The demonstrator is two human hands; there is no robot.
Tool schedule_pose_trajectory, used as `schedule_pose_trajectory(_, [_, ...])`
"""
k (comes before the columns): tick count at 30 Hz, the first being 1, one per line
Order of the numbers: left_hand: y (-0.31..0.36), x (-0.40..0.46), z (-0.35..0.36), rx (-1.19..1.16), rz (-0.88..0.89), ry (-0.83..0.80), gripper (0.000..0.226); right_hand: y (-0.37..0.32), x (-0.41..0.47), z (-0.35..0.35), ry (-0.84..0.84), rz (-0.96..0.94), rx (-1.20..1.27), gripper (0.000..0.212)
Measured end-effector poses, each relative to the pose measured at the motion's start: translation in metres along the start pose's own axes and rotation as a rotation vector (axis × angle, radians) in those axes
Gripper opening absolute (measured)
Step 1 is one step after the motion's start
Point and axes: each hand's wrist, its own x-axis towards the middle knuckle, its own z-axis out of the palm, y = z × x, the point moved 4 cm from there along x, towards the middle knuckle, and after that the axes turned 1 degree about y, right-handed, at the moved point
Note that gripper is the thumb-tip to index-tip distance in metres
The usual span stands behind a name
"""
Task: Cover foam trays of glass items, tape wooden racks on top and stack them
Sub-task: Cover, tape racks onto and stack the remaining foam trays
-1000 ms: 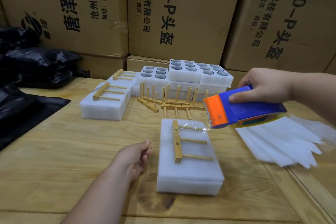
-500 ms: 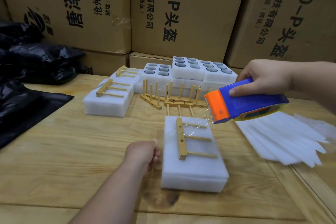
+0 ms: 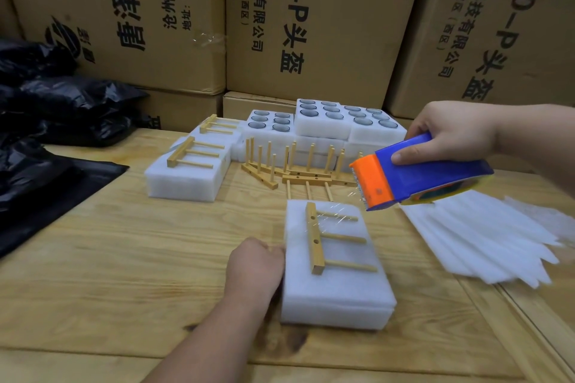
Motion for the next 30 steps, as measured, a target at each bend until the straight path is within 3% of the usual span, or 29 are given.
schedule_pose_trajectory(3, [-0.001, 0.003, 0.000, 0.000, -0.056, -0.055, 0.050, 0.003, 0.001, 0.002, 0.006, -0.006, -0.001, 0.081])
schedule_pose_trajectory(6, [0.004, 0.004, -0.003, 0.021, -0.041, -0.104, 0.031, 0.007, -0.001, 0.003, 0.020, -0.001, -0.005, 0.076])
schedule_pose_trajectory(9, [0.018, 0.006, -0.014, -0.079, 0.077, 0.097, 0.025, 0.010, -0.002, 0.005, 0.037, 0.017, -0.039, 0.062])
schedule_pose_trajectory(10, [0.026, 0.004, -0.014, -0.200, 0.138, 0.107, 0.033, 0.011, -0.001, 0.007, 0.044, 0.021, -0.044, 0.058])
schedule_pose_trajectory(12, [0.050, -0.009, -0.004, -0.349, 0.290, -0.074, 0.064, 0.014, 0.001, 0.010, 0.047, 0.028, -0.055, 0.055])
schedule_pose_trajectory(14, [0.064, -0.025, 0.014, -0.211, 0.415, -0.262, 0.096, 0.017, 0.003, 0.013, 0.032, 0.036, -0.057, 0.054])
schedule_pose_trajectory(16, [0.064, -0.031, 0.025, 0.050, 0.486, -0.296, 0.113, 0.021, 0.004, 0.015, 0.025, 0.047, -0.051, 0.053])
schedule_pose_trajectory(19, [0.065, -0.028, 0.028, 0.241, 0.476, -0.304, 0.113, 0.026, 0.007, 0.020, 0.022, 0.047, -0.036, 0.051])
schedule_pose_trajectory(30, [0.066, -0.032, 0.027, 0.235, 0.443, -0.336, 0.109, 0.049, 0.005, 0.045, 0.002, 0.088, 0.089, 0.052])
